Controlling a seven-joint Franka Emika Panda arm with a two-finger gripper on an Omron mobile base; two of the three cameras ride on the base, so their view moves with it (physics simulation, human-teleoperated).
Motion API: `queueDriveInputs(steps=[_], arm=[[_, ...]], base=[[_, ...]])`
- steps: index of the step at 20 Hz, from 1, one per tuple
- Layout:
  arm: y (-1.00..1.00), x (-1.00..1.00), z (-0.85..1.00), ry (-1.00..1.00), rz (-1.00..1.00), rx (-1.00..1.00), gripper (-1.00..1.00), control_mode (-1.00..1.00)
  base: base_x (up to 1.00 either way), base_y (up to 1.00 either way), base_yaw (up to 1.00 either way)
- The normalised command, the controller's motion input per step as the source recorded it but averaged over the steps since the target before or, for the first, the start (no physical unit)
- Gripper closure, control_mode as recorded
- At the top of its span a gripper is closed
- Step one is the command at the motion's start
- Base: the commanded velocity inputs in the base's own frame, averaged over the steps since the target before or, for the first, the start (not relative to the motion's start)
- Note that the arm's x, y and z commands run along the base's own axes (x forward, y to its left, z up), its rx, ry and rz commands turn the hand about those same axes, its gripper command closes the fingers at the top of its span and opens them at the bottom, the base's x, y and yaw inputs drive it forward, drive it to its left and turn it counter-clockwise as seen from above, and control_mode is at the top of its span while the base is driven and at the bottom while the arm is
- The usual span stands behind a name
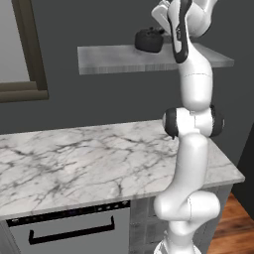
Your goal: Open the cabinet, pick the kettle from the cabinet, and place it in the sink.
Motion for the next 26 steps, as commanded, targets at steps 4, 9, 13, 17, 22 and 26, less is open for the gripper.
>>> queueDriveInputs(steps=[4, 9, 13, 17, 22, 26], arm=[[0.08, -0.35, -0.03, -0.11, 0.00, 0.00, 1.00, -1.00], [0.08, -0.46, -0.22, -0.26, 0.00, 0.00, 1.00, -1.00], [0.08, -0.45, -0.27, -0.11, 0.00, 0.00, 1.00, -1.00], [0.12, -0.45, -0.34, -0.13, 0.00, 0.00, 1.00, -1.00], [0.16, -0.46, -0.31, -0.15, 0.00, 0.00, 1.00, -1.00], [0.16, -0.41, -0.17, -0.06, 0.00, 0.00, 1.00, -1.00]], base=[[0.00, 0.00, 0.00], [0.00, 0.00, 0.00], [0.00, 0.00, 0.00], [0.00, 0.00, 0.00], [0.00, 0.00, 0.00], [0.00, 0.00, 0.00]])
